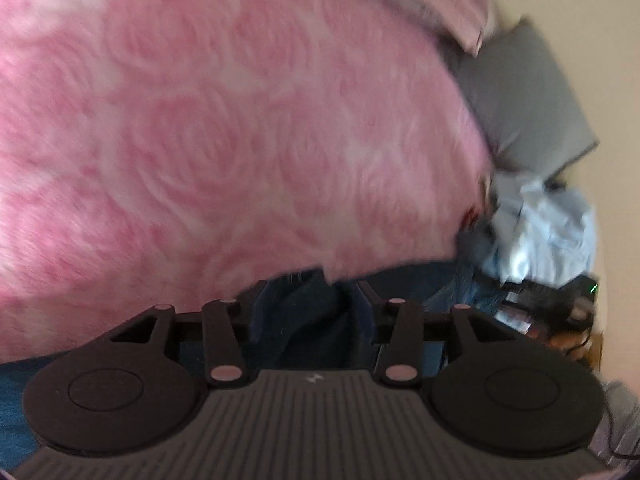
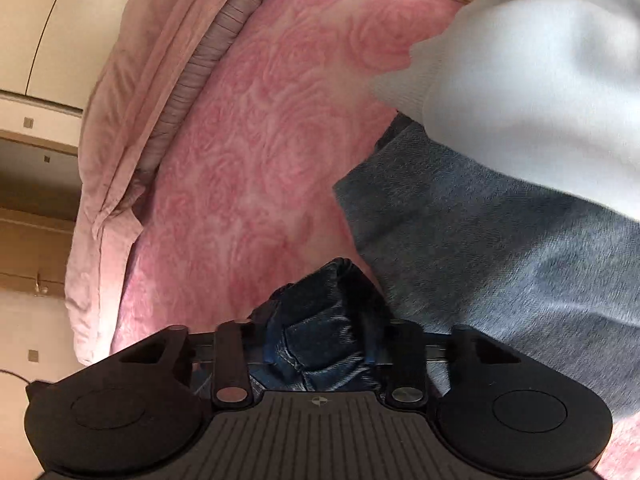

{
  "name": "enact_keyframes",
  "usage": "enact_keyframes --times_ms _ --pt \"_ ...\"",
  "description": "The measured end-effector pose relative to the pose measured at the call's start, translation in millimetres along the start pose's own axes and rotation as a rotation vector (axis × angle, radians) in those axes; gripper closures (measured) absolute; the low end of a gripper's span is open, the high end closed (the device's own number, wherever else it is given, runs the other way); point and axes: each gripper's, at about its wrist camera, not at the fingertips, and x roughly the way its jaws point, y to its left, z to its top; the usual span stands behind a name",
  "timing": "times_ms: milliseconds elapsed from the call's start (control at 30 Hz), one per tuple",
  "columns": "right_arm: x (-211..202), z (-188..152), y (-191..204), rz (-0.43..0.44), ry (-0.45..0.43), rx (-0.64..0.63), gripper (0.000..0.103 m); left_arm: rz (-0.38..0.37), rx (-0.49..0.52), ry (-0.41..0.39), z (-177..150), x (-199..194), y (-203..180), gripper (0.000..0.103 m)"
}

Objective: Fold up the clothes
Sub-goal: 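Lay the folded legs down with the left gripper while the right gripper holds the waistband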

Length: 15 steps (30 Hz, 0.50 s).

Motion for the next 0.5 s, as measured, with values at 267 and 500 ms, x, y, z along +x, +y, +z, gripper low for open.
enact_keyframes --times_ms 267,500 --pt "-28 -31 29 -0.158 -0.074 -0.127 0.098 -0.008 -0.103 -0.268 -30 -28 15 0.102" --pt "4 -32 30 -0.259 -0.149 -0.128 0.098 0.077 -0.132 -0.308 -29 13 34 0.1"
